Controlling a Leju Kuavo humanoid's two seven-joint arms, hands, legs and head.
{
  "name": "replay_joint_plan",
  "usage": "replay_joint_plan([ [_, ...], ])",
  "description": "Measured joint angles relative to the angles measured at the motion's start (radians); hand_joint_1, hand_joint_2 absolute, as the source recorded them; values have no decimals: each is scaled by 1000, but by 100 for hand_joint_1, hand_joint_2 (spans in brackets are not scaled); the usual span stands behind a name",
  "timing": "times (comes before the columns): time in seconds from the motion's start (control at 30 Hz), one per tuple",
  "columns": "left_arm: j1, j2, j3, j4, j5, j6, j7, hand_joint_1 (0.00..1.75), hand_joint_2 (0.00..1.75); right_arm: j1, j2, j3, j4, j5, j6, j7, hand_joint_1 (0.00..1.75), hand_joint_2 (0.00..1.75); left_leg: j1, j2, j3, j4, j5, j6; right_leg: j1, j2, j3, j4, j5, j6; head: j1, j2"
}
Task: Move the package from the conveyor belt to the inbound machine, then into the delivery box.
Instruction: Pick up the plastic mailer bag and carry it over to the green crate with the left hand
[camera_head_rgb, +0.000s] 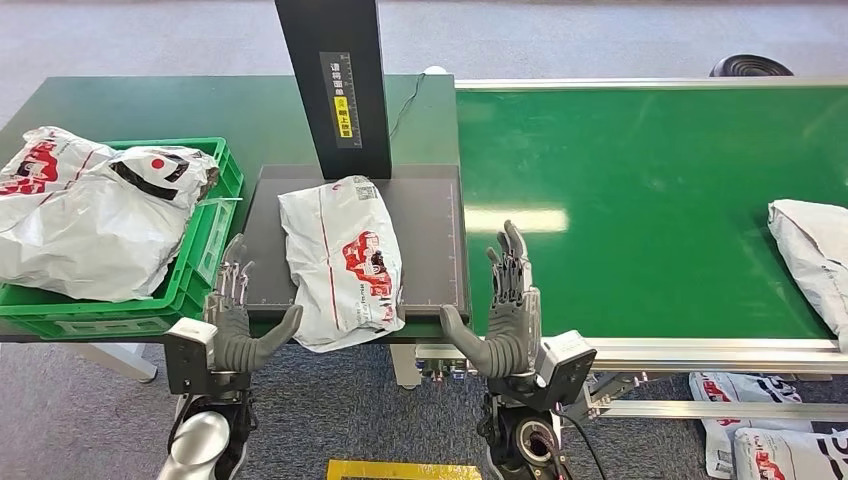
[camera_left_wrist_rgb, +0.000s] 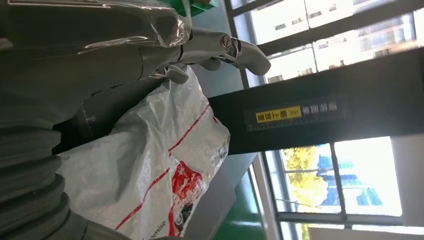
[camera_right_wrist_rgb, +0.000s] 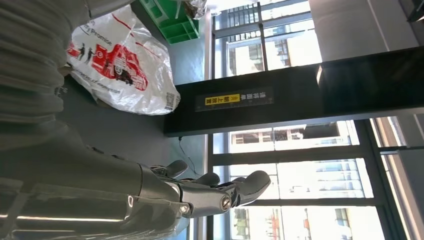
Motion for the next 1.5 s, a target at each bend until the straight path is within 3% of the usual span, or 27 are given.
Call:
replay_joint_plan([
  [0.17, -122, 81, -66, 91, -261, -57, 5, 0, 175, 23, 0, -16, -4, 10, 46, 0, 0, 175, 0, 0, 0, 0, 1, -1, 0, 0, 0, 0, 1, -1, 0, 0],
  [0.4, -431, 146, -131, 357, -401, -176, 8, 0, 175, 54, 0, -26, -29, 22, 56, 0, 0, 175, 0, 0, 0, 0, 3, -2, 0, 0, 0, 0, 3, -3, 0, 0],
  [0.6, -655, 152, -210, 563, -508, -258, 4, 0, 175, 73, 0, -45, -57, 28, 56, 0, 0, 175, 0, 0, 0, 0, 3, -2, 0, 0, 0, 0, 3, -3, 0, 0],
  [0.8, -828, 103, -288, 732, -559, -354, 40, 0, 175, 87, 4, -60, -80, 38, 58, 0, 0, 175, 0, 0, 0, 0, 3, -2, 0, 0, -1, 0, 3, -3, 0, 0],
  [1.1, -924, 9, -373, 868, -608, -451, 98, 0, 175, 94, 16, -87, -102, 46, 74, 0, 0, 175, 0, 1, -1, 0, 3, -2, 0, 1, -1, 0, 3, -3, 0, 0],
  [1.5, -921, -23, -451, 956, -641, -600, 124, 0, 175, 92, 25, -107, -104, 34, 105, 0, 0, 175, 0, 1, -1, 0, 3, -2, 0, 1, -1, 0, 3, -3, 0, 0],
])
